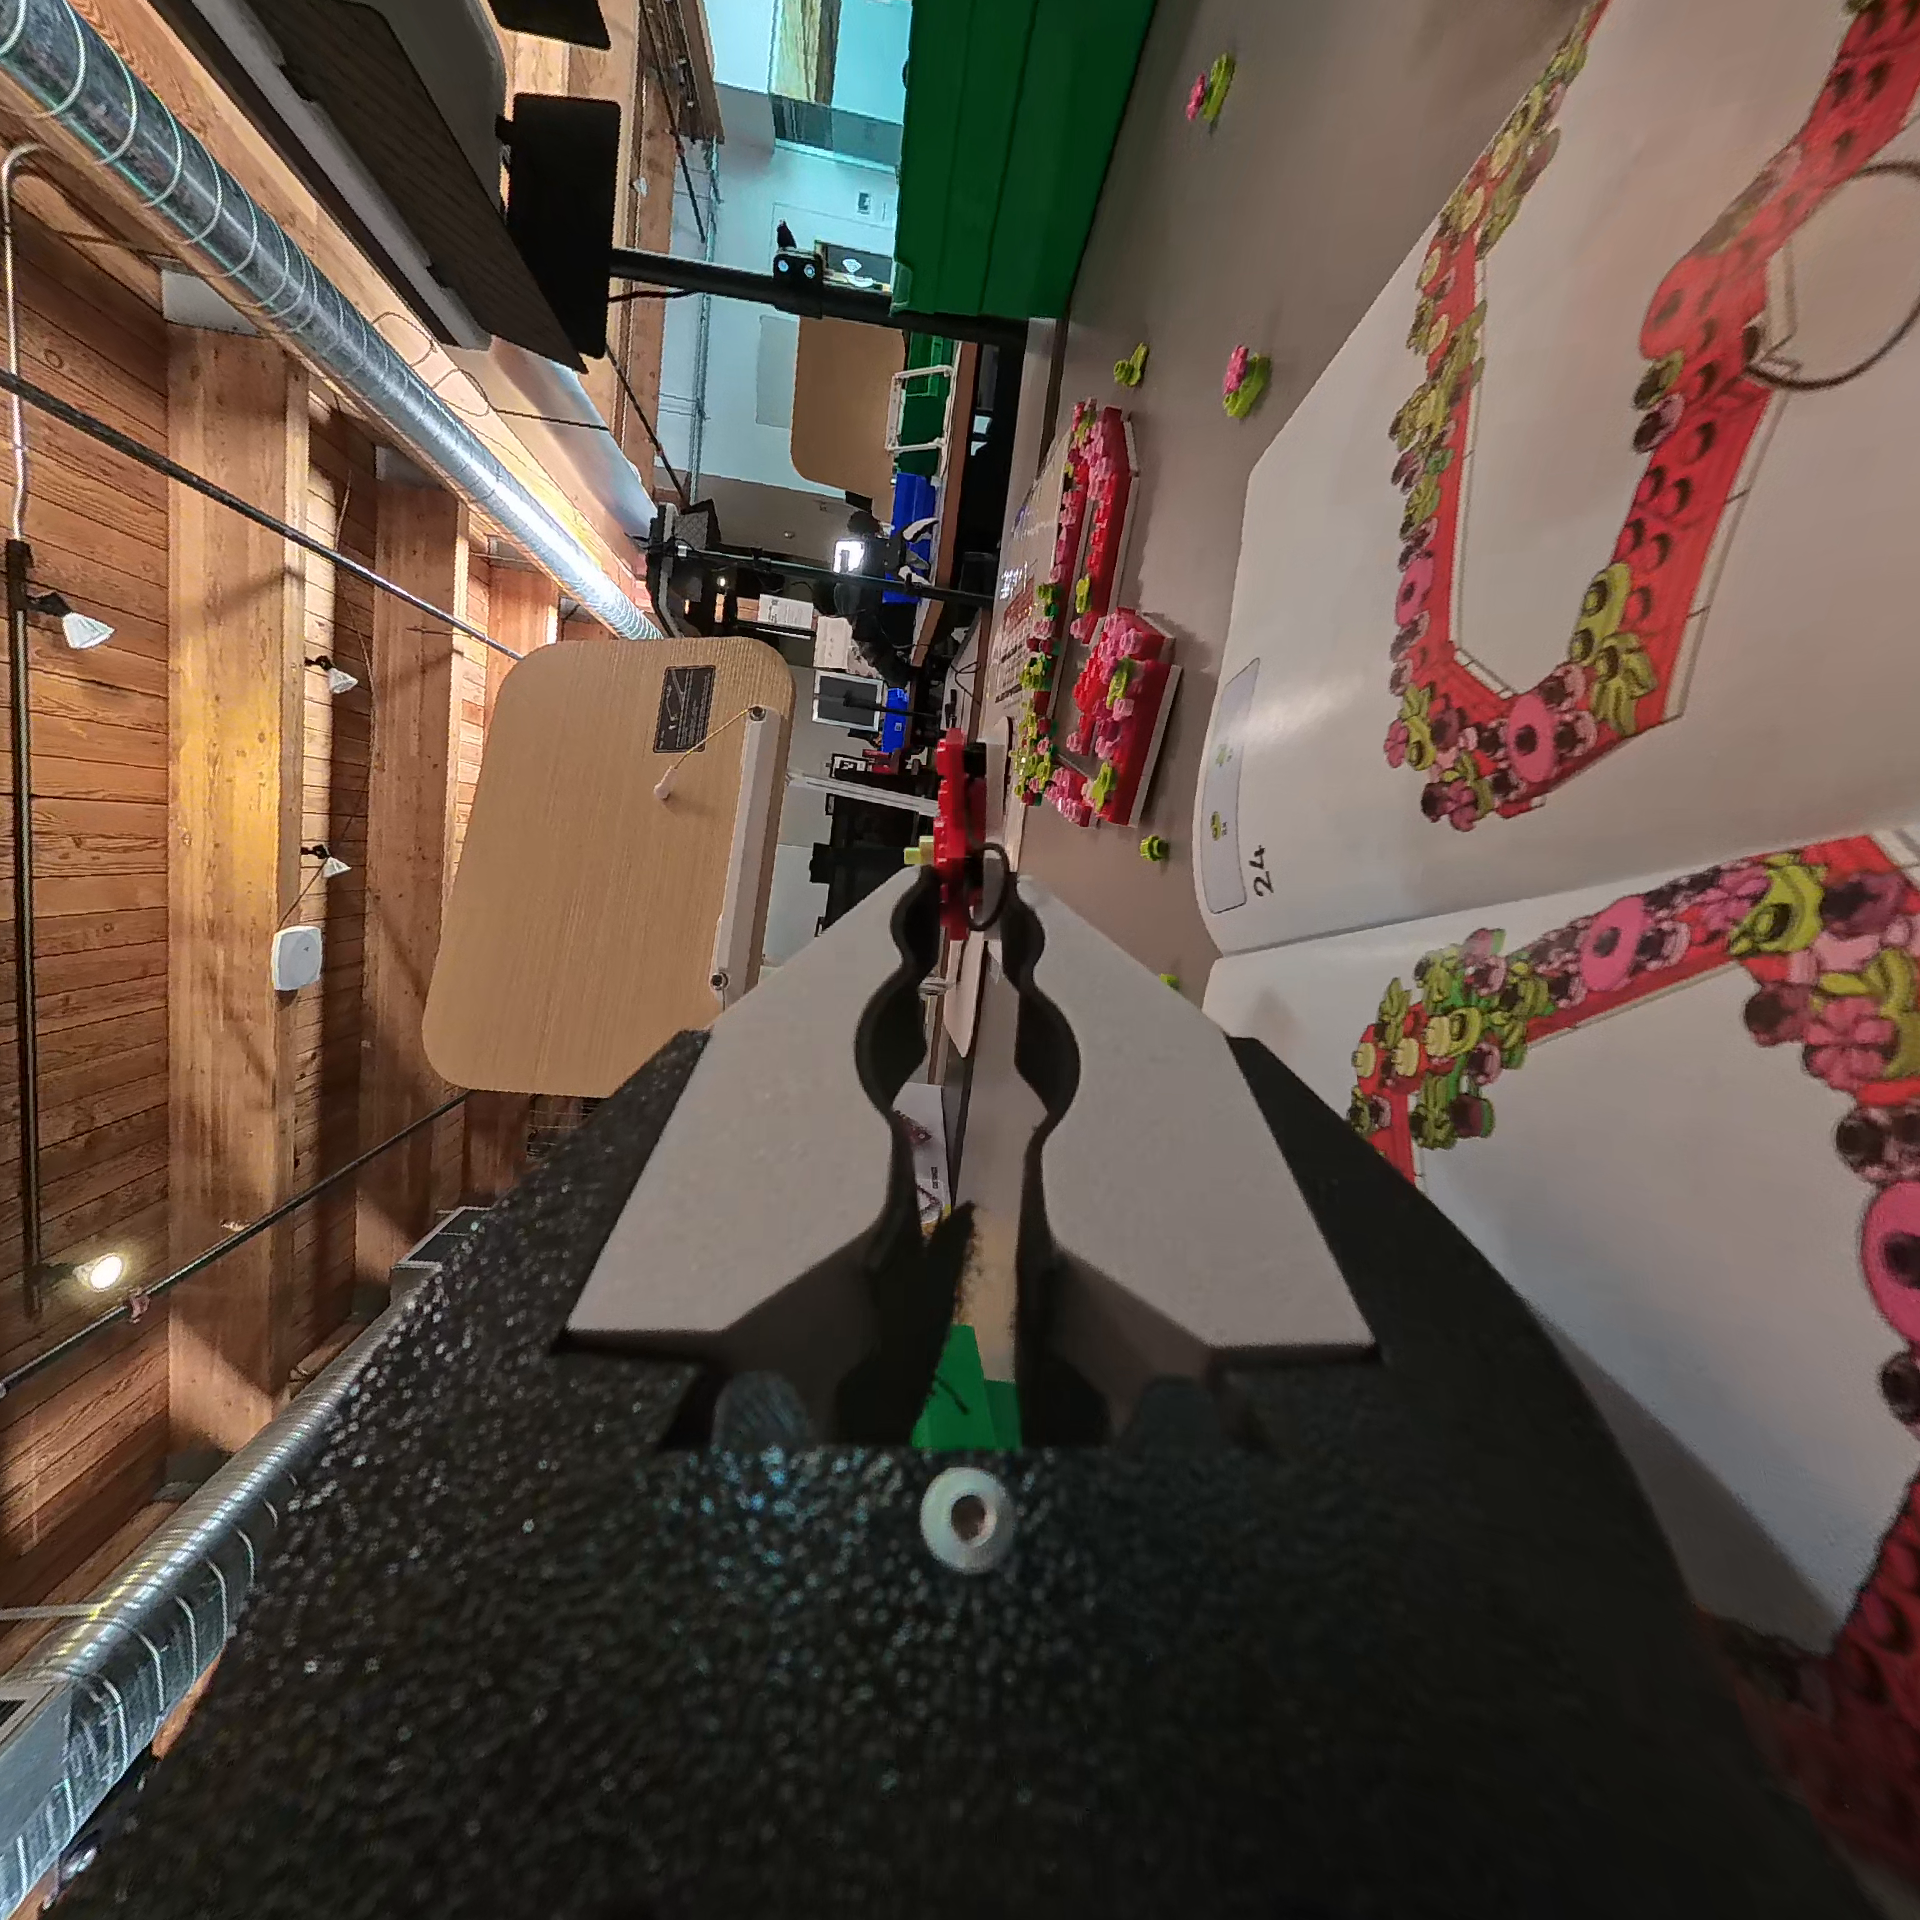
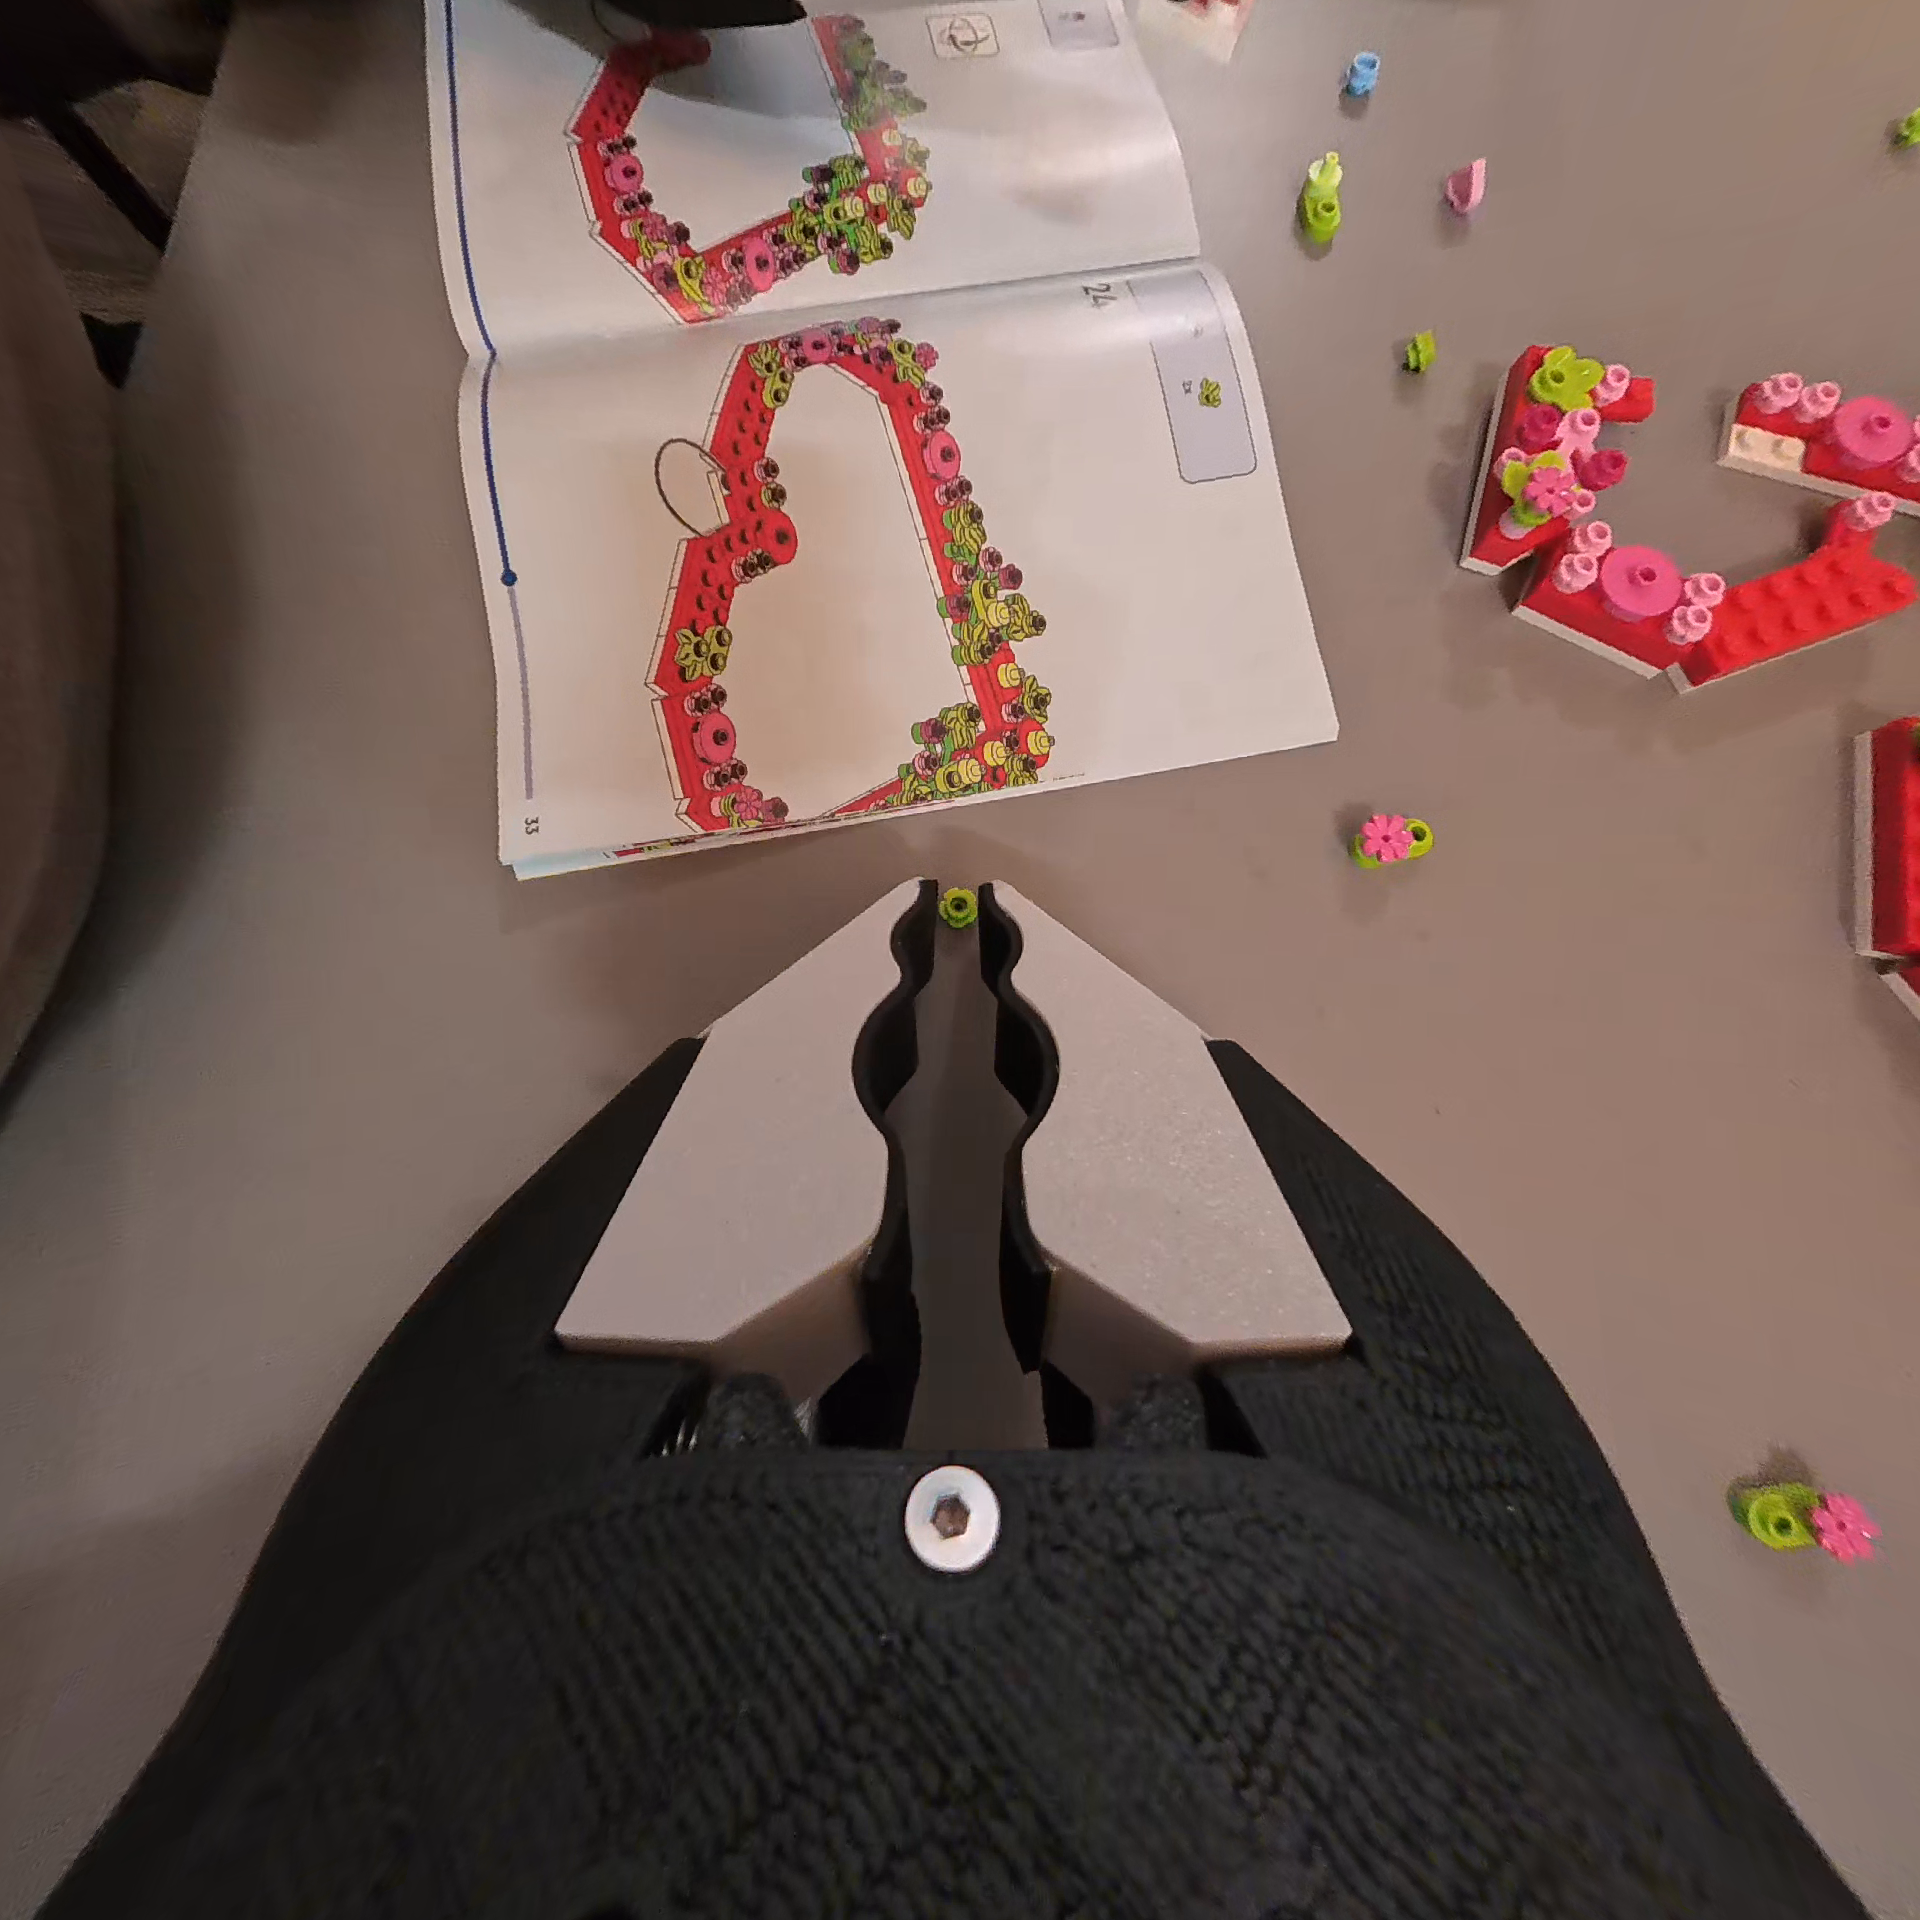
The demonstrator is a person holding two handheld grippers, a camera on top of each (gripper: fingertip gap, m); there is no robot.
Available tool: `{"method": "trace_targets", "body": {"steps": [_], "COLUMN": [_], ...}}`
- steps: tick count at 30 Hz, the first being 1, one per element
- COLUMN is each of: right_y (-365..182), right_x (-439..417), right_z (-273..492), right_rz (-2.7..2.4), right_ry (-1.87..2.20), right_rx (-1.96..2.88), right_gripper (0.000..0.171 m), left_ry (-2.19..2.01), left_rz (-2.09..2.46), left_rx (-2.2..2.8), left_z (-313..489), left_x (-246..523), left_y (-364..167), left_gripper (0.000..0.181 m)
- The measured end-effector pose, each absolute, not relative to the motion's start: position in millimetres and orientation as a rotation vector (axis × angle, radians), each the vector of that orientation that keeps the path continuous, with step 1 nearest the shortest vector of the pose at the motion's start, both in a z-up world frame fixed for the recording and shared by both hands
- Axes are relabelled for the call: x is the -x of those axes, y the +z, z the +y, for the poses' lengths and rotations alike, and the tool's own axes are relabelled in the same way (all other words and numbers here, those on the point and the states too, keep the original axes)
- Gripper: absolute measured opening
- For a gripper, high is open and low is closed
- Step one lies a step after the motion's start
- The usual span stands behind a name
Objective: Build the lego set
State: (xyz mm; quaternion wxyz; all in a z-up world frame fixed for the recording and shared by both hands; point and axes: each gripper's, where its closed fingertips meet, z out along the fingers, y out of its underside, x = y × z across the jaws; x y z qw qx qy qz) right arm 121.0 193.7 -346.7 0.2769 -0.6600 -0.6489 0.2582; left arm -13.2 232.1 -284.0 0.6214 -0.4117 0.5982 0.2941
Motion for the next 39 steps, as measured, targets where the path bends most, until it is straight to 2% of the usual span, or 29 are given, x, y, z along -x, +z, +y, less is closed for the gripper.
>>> {"method": "trace_targets", "body": {"steps": [1, 8, 14, 17, 39], "right_y": [-348, -346, -273, -254, -258], "right_x": [-121, -117, -58, -34, -17], "right_z": [194, 196, 206, 207, 208], "right_rz": [-1.745, -1.771, -1.641, -1.639, -1.731], "right_ry": [0.692, 0.679, 0.791, 0.832, 0.808], "right_rx": [1.775, 1.77, 1.57, 1.512, 1.575], "right_gripper": [0.006, 0.005, 0.005, 0.005, 0.008], "left_ry": [0.676, 0.671, 0.644, 0.644, 0.681], "left_rz": [1.376, 1.366, 1.357, 1.366, 1.353], "left_rx": [0.946, 0.925, 0.804, 0.774, 0.73], "left_z": [232, 230, 213, 209, 205], "left_x": [13, 10, -8, -12, -12], "left_y": [-284, -281, -270, -270, -265], "left_gripper": [0.009, 0.009, 0.009, 0.009, 0.009]}}
